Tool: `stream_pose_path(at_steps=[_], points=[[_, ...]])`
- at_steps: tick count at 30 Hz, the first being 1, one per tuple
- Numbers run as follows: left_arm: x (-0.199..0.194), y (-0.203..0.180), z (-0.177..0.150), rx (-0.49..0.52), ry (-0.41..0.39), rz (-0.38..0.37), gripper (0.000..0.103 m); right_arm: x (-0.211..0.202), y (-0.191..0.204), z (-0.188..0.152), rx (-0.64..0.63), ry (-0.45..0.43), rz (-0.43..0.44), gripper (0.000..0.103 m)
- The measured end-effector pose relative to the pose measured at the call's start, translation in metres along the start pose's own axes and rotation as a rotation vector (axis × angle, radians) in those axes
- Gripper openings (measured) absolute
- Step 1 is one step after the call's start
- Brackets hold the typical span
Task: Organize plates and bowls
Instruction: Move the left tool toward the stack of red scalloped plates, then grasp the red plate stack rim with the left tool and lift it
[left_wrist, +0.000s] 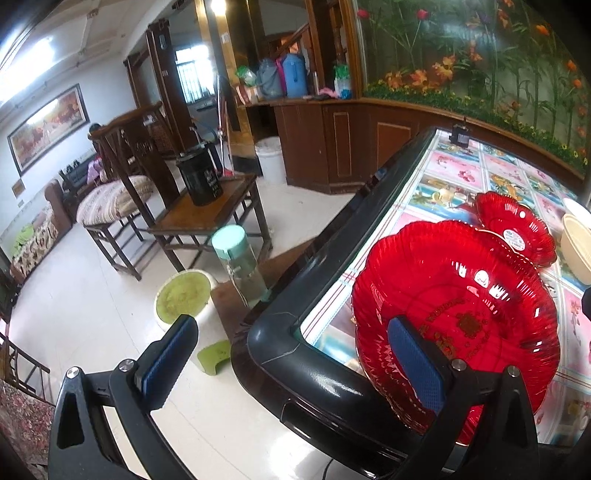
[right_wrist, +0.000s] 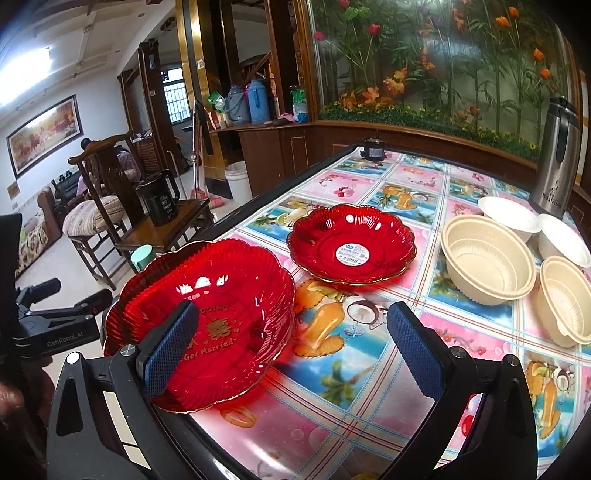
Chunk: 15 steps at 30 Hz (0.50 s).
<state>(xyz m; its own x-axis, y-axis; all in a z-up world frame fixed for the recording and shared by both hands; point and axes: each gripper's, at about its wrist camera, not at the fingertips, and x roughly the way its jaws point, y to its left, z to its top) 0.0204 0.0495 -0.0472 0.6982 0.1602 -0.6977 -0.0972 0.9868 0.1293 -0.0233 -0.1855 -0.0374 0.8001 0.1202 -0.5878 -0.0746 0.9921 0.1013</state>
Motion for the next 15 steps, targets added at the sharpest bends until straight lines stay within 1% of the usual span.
stream_pose_path(at_steps=[5,7,12,15], points=[[0.011,0.004,0.003,-0.009,0.053,0.013,0.103,0.01,0.005,0.005,-0.013,0.019,-0.032,0.103],[0.016,0.003,0.003,-0.007,0.08,0.003,0.103,0.018,0.004,0.006,-0.009,0.037,-0.047,0.103],[0.027,0.003,0.002,-0.021,0.14,-0.022,0.103,0.043,0.0,0.007,0.042,0.125,-0.029,0.103],[0.035,0.001,0.002,-0.027,0.177,-0.032,0.103,0.057,-0.002,0.005,0.059,0.17,-0.043,0.103]])
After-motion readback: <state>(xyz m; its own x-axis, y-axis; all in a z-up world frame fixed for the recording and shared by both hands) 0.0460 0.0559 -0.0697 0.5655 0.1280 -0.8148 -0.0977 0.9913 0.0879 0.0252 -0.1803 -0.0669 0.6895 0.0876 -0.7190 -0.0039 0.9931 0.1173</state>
